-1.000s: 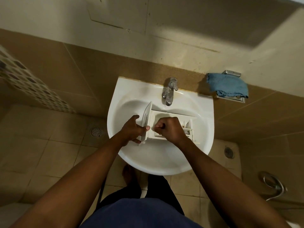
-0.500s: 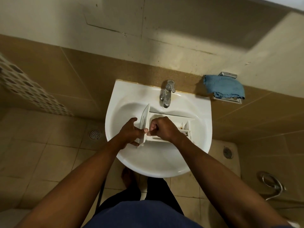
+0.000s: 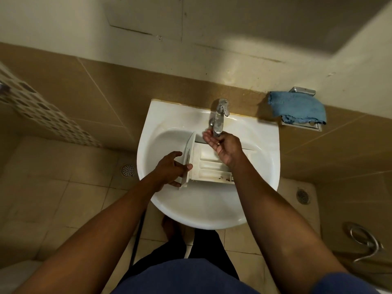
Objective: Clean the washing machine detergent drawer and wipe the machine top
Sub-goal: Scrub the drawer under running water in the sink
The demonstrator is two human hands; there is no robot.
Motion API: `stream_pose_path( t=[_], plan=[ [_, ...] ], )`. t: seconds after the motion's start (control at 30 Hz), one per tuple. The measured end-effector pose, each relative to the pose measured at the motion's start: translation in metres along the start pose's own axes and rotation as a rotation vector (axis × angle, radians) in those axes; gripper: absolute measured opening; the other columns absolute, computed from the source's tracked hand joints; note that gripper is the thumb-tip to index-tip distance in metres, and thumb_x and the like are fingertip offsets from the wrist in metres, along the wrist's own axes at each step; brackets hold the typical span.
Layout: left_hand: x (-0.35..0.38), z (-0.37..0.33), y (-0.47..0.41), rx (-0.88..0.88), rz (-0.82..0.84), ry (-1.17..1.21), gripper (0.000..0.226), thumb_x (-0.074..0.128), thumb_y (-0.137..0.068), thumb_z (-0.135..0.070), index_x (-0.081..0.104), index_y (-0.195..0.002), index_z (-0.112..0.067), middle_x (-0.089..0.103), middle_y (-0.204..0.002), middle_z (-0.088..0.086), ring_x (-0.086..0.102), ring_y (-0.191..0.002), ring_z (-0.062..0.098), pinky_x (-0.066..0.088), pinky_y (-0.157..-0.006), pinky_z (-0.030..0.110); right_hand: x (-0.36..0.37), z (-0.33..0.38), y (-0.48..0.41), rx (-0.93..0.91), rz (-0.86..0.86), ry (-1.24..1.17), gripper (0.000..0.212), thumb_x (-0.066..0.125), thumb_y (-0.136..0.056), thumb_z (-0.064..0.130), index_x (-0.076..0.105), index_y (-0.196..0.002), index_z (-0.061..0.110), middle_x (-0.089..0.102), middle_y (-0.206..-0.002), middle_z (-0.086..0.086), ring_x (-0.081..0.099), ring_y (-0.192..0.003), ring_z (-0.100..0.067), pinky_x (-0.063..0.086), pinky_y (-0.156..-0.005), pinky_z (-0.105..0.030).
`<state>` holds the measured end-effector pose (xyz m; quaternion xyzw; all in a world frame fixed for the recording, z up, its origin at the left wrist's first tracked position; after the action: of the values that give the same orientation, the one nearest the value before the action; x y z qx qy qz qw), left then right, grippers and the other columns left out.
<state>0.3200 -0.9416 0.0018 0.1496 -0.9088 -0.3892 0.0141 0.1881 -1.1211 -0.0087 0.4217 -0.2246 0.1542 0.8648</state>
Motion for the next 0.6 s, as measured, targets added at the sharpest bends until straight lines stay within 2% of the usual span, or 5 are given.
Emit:
stream_pose_path(
  t=[0.1,0.17,0.27,0.43,0.6],
  plan=[
    [0.000,0.001,0.000,-0.005,-0.006,0.004,0.079,0.080,-0.088,-0.025,0.036,-0.154,-0.021,0.072,-0.106,0.008,0.070,-0.101,0.025,0.064,-0.074,0.051,0.001,0.004,-0.002,0.055,0.011,-0.200,0.052,0.041,-0.075,0.001,0.051,-0.123,-0.016,0.063,-0.119,-0.036,0.063,-0.115,-0.049,0.059,-0.092,-0.052],
    [0.001,0.001,0.000,-0.003,-0.010,0.011,0.080,0.080,-0.087,-0.025,0.036,-0.154,-0.021,0.073,-0.104,0.008,0.070,-0.100,0.024,0.064,-0.073,0.051,0.008,0.008,-0.001,0.082,0.042,-0.198,0.042,0.039,-0.089,0.010,0.057,-0.115,-0.018,0.067,-0.111,-0.034,0.068,-0.107,-0.047,0.059,-0.090,-0.053],
    [0.002,0.001,0.001,0.007,-0.016,0.015,0.080,0.080,-0.088,-0.025,0.036,-0.154,-0.020,0.073,-0.104,0.007,0.070,-0.099,0.023,0.064,-0.071,0.047,0.018,0.011,0.001,0.113,0.035,-0.144,0.045,0.032,-0.099,0.014,0.061,-0.110,-0.018,0.069,-0.105,-0.032,0.073,-0.091,-0.044,0.061,-0.080,-0.050],
    [0.005,0.002,0.002,0.032,-0.037,0.001,0.078,0.078,-0.090,-0.026,0.035,-0.155,-0.020,0.070,-0.102,0.003,0.070,-0.099,0.022,0.064,-0.069,0.043,0.015,0.009,0.000,0.068,-0.036,-0.047,0.047,0.028,-0.099,0.009,0.056,-0.122,-0.020,0.068,-0.108,-0.036,0.069,-0.102,-0.049,0.062,-0.081,-0.054],
    [0.005,0.003,0.002,0.048,-0.035,0.008,0.077,0.077,-0.091,-0.025,0.034,-0.155,-0.019,0.070,-0.103,0.006,0.069,-0.098,0.022,0.063,-0.069,0.042,0.013,-0.018,0.019,0.077,-0.041,0.162,0.050,0.027,-0.108,0.017,0.055,-0.128,-0.019,0.060,-0.127,-0.039,0.065,-0.114,-0.045,0.056,-0.095,-0.049]
  ],
)
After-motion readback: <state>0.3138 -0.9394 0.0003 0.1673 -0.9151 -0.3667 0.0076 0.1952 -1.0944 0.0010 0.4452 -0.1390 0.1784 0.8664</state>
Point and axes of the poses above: each hand's wrist, its own y-axis away from the middle knuckle, its own x-axis out of the palm, z = x × y, the point moved 1 cm from there along -y, towards the middle knuckle
